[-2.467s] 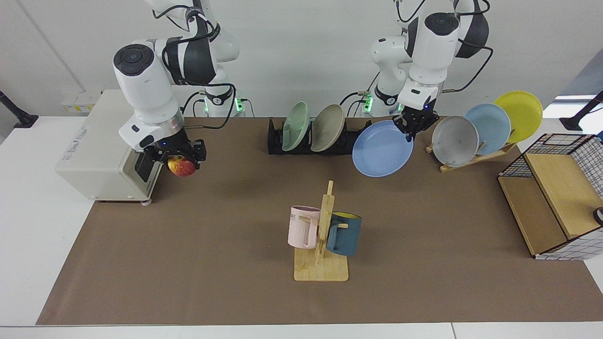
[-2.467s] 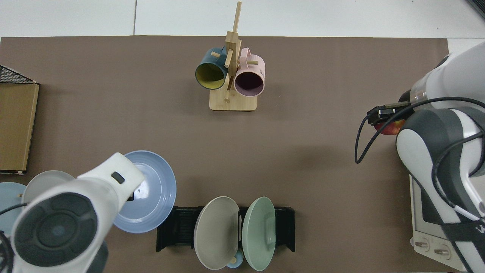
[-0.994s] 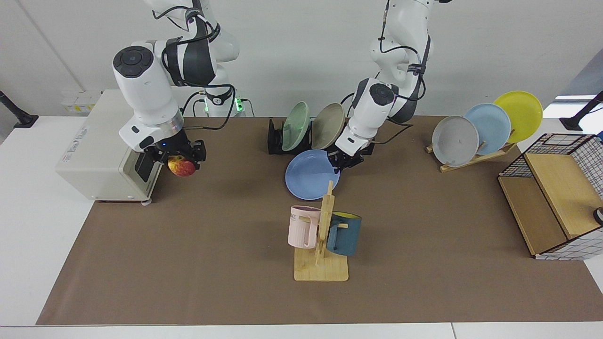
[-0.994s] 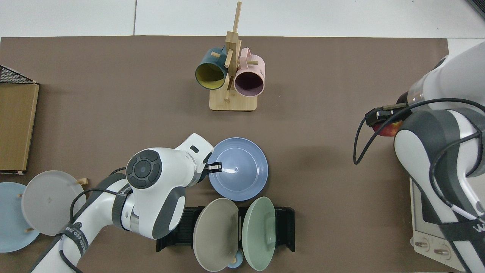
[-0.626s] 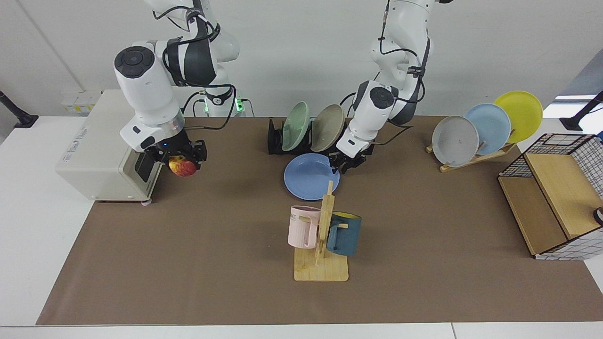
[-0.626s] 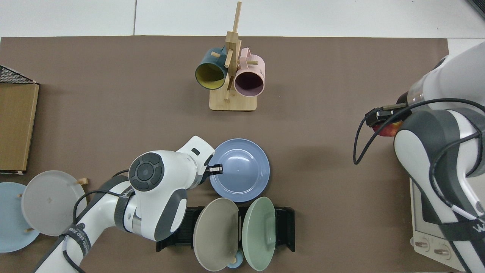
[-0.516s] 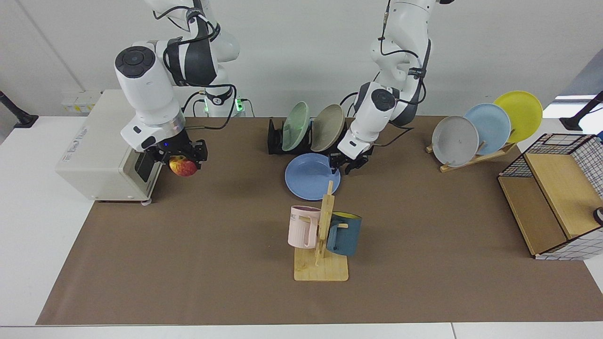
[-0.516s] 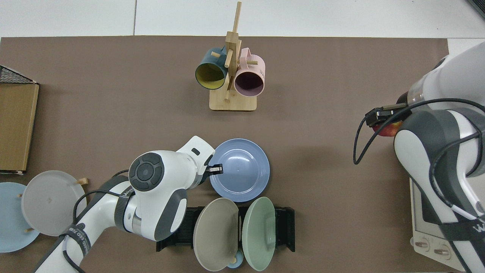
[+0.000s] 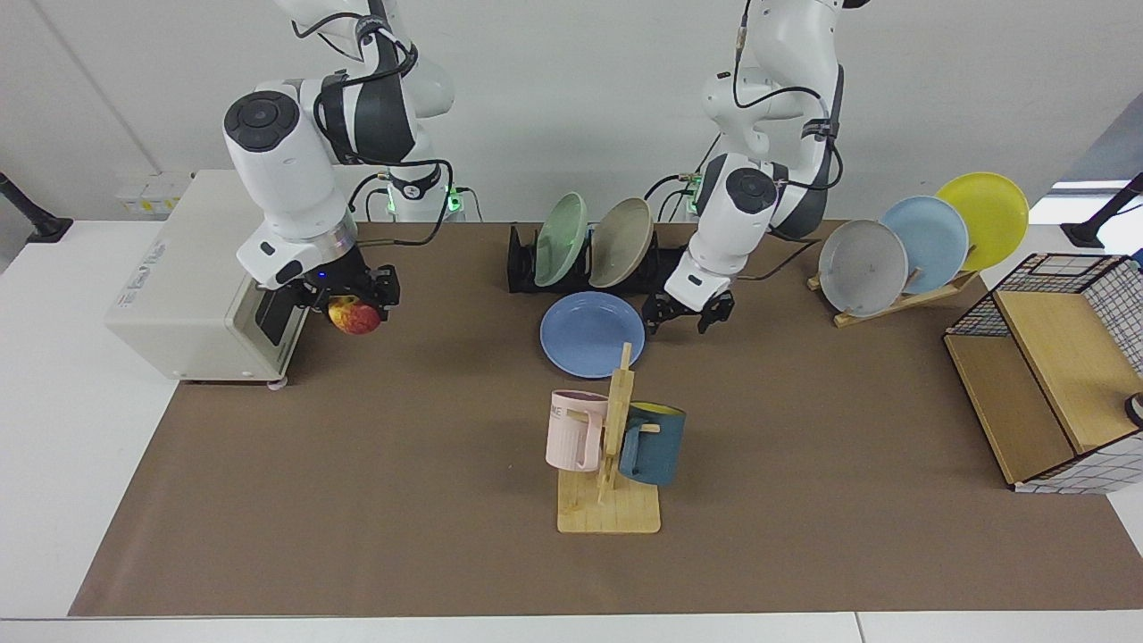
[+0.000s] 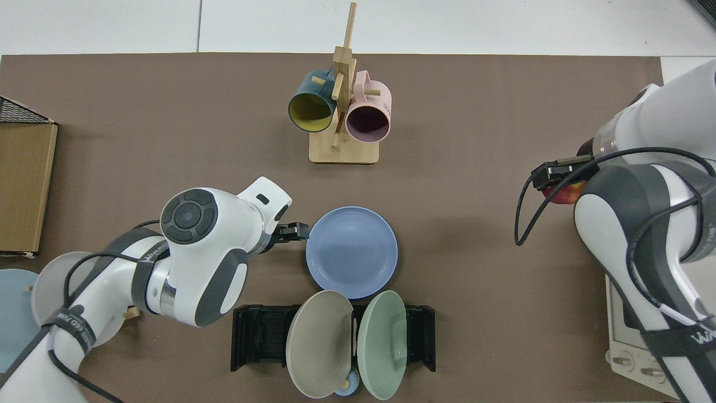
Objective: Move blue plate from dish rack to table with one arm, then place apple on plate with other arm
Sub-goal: 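Withdraw the left gripper while the right gripper carries the apple toward the plate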
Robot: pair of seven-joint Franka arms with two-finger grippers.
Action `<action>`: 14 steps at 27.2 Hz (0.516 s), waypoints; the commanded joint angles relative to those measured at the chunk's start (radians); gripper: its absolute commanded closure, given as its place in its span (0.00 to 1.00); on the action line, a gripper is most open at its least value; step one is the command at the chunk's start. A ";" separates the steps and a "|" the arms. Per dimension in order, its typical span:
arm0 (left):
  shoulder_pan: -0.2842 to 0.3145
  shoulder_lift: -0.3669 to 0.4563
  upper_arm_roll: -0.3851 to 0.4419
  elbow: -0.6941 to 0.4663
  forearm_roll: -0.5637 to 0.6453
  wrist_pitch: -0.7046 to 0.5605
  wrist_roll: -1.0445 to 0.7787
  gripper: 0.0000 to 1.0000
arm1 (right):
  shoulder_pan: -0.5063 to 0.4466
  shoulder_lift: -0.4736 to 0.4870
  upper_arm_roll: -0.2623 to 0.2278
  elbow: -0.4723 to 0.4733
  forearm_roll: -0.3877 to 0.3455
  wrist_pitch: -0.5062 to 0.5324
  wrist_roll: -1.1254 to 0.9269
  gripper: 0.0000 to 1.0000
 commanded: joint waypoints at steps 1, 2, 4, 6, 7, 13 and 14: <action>0.060 -0.012 -0.003 0.123 0.099 -0.174 -0.021 0.00 | -0.001 -0.017 0.000 -0.021 0.020 -0.004 0.002 1.00; 0.079 -0.023 -0.003 0.146 0.102 -0.205 -0.016 0.00 | -0.001 -0.017 0.000 -0.021 0.020 -0.004 0.002 1.00; 0.096 -0.038 0.002 0.190 0.104 -0.261 -0.008 0.00 | -0.001 -0.017 0.000 -0.021 0.020 -0.004 0.002 1.00; 0.097 -0.055 0.032 0.239 0.104 -0.340 0.031 0.00 | 0.002 -0.017 0.000 -0.021 0.021 -0.002 0.002 1.00; 0.087 -0.058 0.064 0.273 0.102 -0.392 0.068 0.00 | 0.008 -0.017 0.000 -0.023 0.024 0.001 0.003 1.00; 0.010 -0.092 0.259 0.462 0.101 -0.647 0.235 0.00 | 0.120 -0.011 0.000 -0.028 0.072 0.030 0.121 1.00; -0.002 -0.107 0.288 0.468 0.099 -0.659 0.251 0.00 | 0.143 -0.008 0.000 -0.028 0.072 0.044 0.167 1.00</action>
